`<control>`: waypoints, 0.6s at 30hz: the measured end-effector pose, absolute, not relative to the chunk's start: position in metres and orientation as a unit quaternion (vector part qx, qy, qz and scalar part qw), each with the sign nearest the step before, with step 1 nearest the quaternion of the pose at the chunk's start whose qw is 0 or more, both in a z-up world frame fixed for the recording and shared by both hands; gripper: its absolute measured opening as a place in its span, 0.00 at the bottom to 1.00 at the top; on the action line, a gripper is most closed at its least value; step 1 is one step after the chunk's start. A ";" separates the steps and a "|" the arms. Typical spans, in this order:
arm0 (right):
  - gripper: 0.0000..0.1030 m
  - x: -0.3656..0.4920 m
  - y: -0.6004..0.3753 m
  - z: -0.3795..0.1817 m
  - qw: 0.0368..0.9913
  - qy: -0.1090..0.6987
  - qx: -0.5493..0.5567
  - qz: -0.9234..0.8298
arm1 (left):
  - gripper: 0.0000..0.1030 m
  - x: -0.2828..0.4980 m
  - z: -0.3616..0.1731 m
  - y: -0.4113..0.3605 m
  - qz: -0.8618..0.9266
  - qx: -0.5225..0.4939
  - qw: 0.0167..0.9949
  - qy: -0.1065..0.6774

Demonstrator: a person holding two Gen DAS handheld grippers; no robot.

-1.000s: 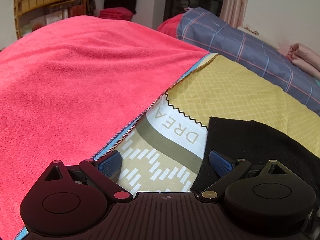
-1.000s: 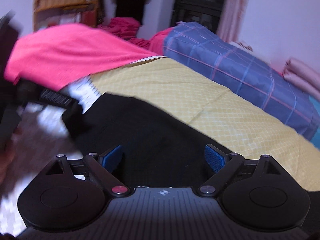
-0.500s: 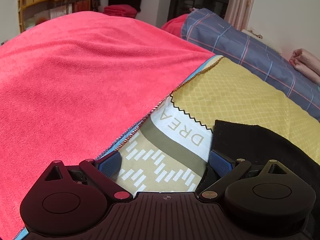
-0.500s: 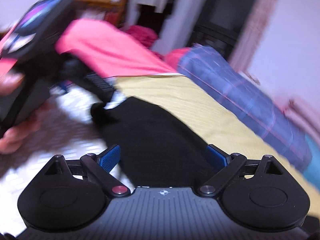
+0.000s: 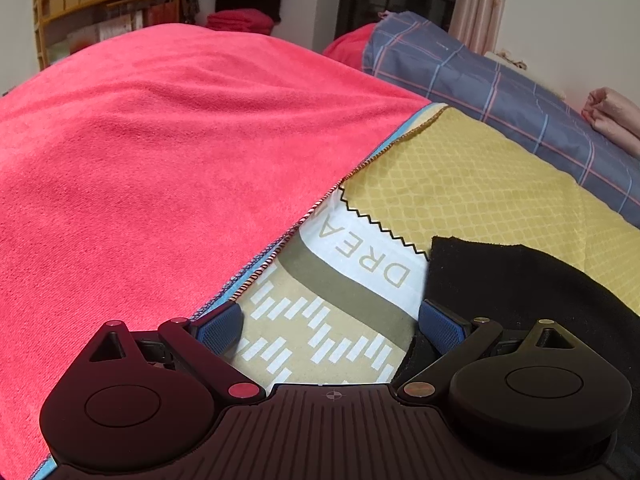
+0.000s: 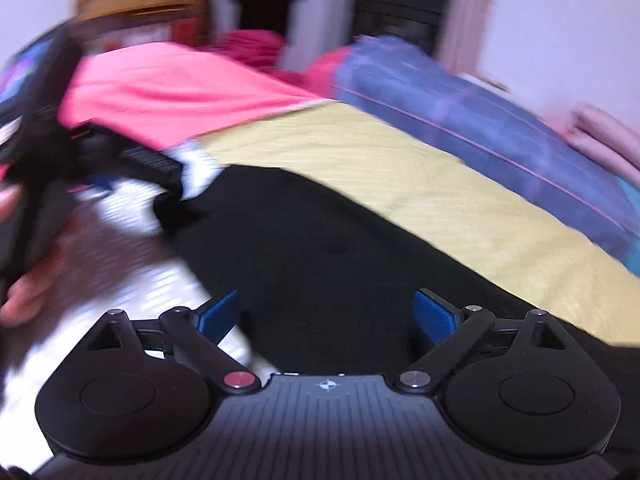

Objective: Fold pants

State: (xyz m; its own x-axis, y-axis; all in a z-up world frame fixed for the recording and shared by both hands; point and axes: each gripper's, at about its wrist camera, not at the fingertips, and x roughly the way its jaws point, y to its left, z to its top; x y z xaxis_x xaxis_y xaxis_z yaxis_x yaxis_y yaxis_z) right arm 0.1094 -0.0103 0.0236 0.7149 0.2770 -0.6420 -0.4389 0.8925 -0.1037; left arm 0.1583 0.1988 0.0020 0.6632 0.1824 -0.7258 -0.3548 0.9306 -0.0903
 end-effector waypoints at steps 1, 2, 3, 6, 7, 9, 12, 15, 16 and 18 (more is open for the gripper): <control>0.92 0.109 -0.008 0.023 0.918 0.320 -0.132 0.194 | 1.00 0.158 0.002 0.199 0.148 -0.113 0.905 0.383; 0.92 0.105 -0.004 0.022 0.917 0.314 -0.143 0.199 | 1.00 0.158 0.002 0.199 0.148 -0.113 0.905 0.383; 0.92 0.100 0.002 0.021 0.916 0.306 -0.158 0.206 | 1.00 0.158 0.002 0.199 0.148 -0.114 0.905 0.382; 0.92 0.078 0.026 0.014 0.910 0.266 -0.225 0.223 | 1.00 0.158 0.002 0.201 0.149 -0.118 0.905 0.382; 0.92 0.072 0.034 0.010 0.907 0.251 -0.250 0.228 | 1.00 0.158 0.002 0.201 0.150 -0.119 0.904 0.382; 0.93 0.066 0.051 0.005 0.900 0.229 -0.290 0.232 | 1.00 0.157 0.002 0.203 0.151 -0.122 0.904 0.382; 0.92 0.063 0.072 -0.008 0.890 0.210 -0.333 0.230 | 1.00 0.156 0.003 0.205 0.153 -0.127 0.903 0.381; 0.93 0.066 0.083 -0.013 0.893 0.194 -0.341 0.220 | 1.00 0.155 0.004 0.208 0.156 -0.132 0.902 0.379; 0.93 0.071 0.086 -0.013 0.894 0.200 -0.336 0.218 | 1.00 0.155 0.004 0.209 0.159 -0.134 0.902 0.379; 0.93 0.079 0.091 -0.015 0.898 0.206 -0.329 0.207 | 1.00 0.154 0.005 0.211 0.165 -0.138 0.901 0.377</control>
State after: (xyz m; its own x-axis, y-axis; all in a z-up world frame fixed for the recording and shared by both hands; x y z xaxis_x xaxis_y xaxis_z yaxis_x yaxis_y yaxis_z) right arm 0.0793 0.0908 -0.0146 0.8297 0.2368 -0.5055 -0.5071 0.6983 -0.5052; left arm 0.1535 0.2107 0.0054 0.6622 0.1928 -0.7241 -0.4003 0.9079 -0.1243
